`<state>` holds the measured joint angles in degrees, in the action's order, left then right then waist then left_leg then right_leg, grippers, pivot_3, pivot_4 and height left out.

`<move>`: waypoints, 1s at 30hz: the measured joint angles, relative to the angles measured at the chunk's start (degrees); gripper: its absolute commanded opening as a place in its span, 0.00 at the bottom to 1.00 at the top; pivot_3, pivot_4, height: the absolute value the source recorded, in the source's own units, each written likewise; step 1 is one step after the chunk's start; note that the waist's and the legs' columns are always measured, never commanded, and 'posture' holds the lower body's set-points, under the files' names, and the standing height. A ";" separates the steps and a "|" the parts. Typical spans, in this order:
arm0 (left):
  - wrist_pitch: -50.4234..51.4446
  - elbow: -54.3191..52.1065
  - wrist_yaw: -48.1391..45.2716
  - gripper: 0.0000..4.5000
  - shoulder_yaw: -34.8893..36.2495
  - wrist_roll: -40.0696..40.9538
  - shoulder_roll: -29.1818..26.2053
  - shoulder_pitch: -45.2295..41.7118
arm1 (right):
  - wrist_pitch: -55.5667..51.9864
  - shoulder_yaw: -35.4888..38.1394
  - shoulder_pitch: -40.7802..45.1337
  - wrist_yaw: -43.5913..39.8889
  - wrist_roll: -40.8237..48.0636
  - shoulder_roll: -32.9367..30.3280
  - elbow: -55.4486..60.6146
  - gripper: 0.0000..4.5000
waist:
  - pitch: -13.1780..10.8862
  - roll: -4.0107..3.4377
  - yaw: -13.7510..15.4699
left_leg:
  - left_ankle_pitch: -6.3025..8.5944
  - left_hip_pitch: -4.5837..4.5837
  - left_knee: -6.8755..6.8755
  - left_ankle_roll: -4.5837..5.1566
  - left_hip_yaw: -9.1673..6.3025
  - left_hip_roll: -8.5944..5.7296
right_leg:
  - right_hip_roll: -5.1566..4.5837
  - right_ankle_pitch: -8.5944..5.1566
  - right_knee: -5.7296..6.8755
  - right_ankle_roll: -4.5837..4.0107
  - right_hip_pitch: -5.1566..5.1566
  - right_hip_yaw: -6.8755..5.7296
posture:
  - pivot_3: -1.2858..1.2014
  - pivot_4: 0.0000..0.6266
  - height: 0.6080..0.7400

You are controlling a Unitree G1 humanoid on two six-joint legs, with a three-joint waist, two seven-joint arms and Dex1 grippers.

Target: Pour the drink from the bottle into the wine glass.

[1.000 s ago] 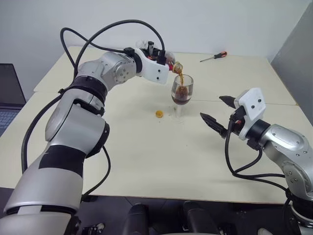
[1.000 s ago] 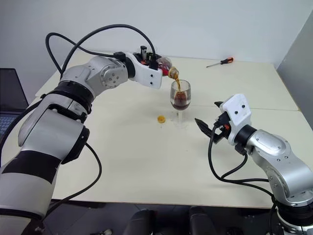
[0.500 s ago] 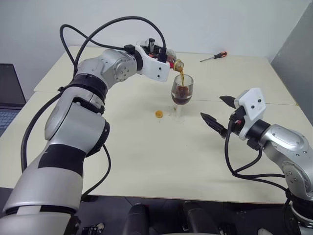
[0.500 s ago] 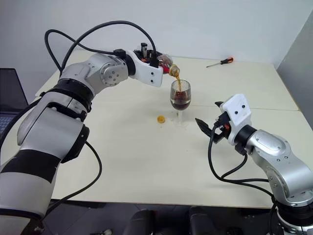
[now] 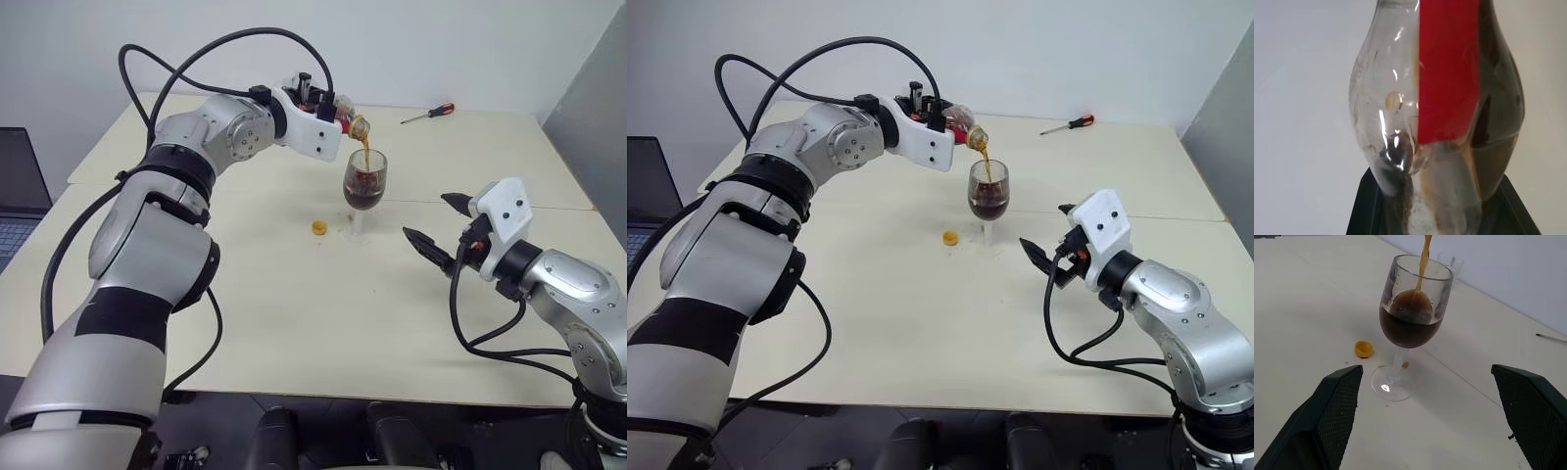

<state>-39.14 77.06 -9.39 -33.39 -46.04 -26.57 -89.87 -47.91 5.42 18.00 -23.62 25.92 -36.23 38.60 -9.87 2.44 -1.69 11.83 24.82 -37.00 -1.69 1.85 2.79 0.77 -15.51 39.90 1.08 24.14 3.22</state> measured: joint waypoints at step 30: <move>22.77 -2.53 -24.08 0.20 41.76 45.27 4.13 13.33 | 1.51 -1.23 2.97 2.66 -0.94 3.43 -1.49 1.00 | 0.02 -0.03 -0.80 | -0.01 -0.07 -0.05 0.00 -0.08 0.03 | 0.03 0.01 0.12 -0.02 -0.01 -0.02 | 0.52 0.24 1.00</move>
<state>-16.36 74.53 -33.47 8.37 -0.76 -22.45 -76.54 -46.40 4.19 20.96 -20.96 24.98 -32.80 37.11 -9.85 2.41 -2.49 11.82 24.75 -37.05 -1.69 1.77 2.82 0.80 -15.50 40.02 1.06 24.13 3.20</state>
